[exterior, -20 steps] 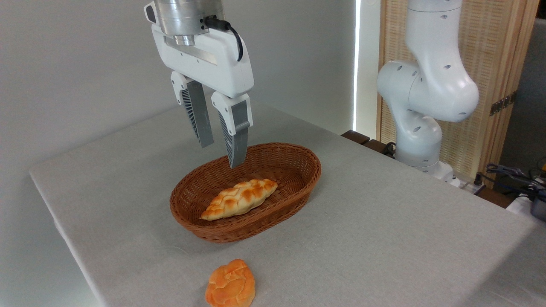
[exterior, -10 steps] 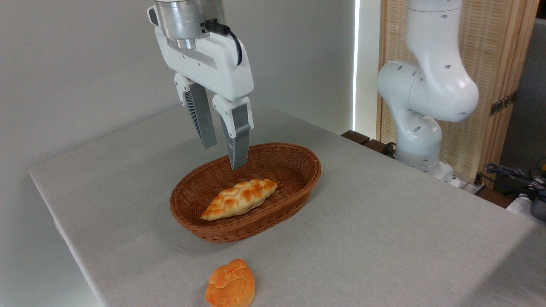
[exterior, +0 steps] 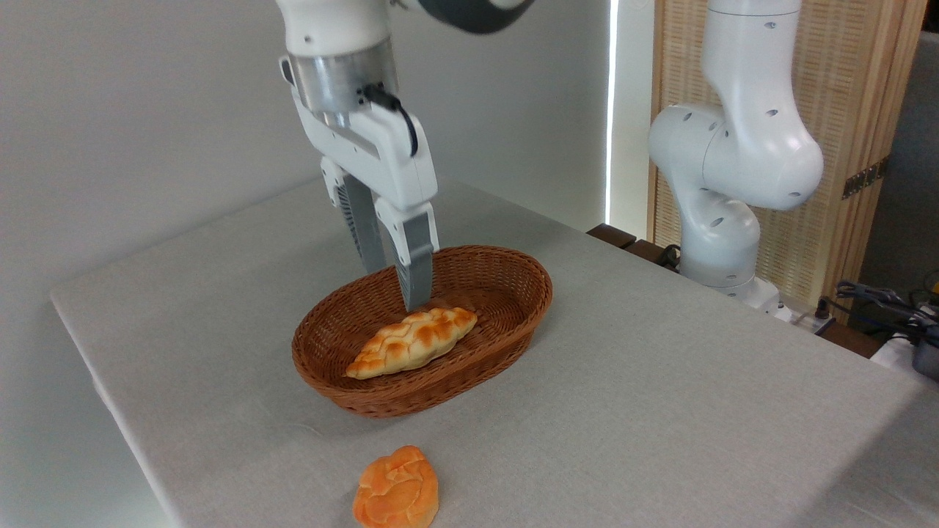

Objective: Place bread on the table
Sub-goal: 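Lower the open gripper onto the croissant in the basket, then close the gripper on the croissant and lift it from the basket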

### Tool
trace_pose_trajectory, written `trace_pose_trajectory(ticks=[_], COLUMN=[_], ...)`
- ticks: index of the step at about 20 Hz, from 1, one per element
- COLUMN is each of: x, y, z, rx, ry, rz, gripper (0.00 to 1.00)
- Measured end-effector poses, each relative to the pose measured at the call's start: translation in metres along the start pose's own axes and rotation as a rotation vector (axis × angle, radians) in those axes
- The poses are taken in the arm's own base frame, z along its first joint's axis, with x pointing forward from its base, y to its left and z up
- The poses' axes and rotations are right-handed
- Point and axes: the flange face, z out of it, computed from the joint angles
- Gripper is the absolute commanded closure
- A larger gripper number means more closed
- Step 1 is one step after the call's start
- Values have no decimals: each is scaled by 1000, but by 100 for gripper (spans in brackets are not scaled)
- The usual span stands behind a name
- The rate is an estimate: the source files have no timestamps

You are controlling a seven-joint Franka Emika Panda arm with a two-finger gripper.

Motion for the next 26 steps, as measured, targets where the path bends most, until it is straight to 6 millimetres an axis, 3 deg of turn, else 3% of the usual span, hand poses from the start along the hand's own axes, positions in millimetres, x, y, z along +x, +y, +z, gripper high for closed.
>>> trace_pose_trajectory(ticks=[6, 10, 23, 24, 26], x=[1, 5, 10, 11, 13], y=[18, 32, 44, 47, 50], z=[75, 111, 137, 141, 145], rx=[-36, -39, -96, -94, -89], ry=[-43, -39, 13, 14, 18], rz=[28, 48, 22, 26, 32], gripper=[0, 0, 1, 7, 36])
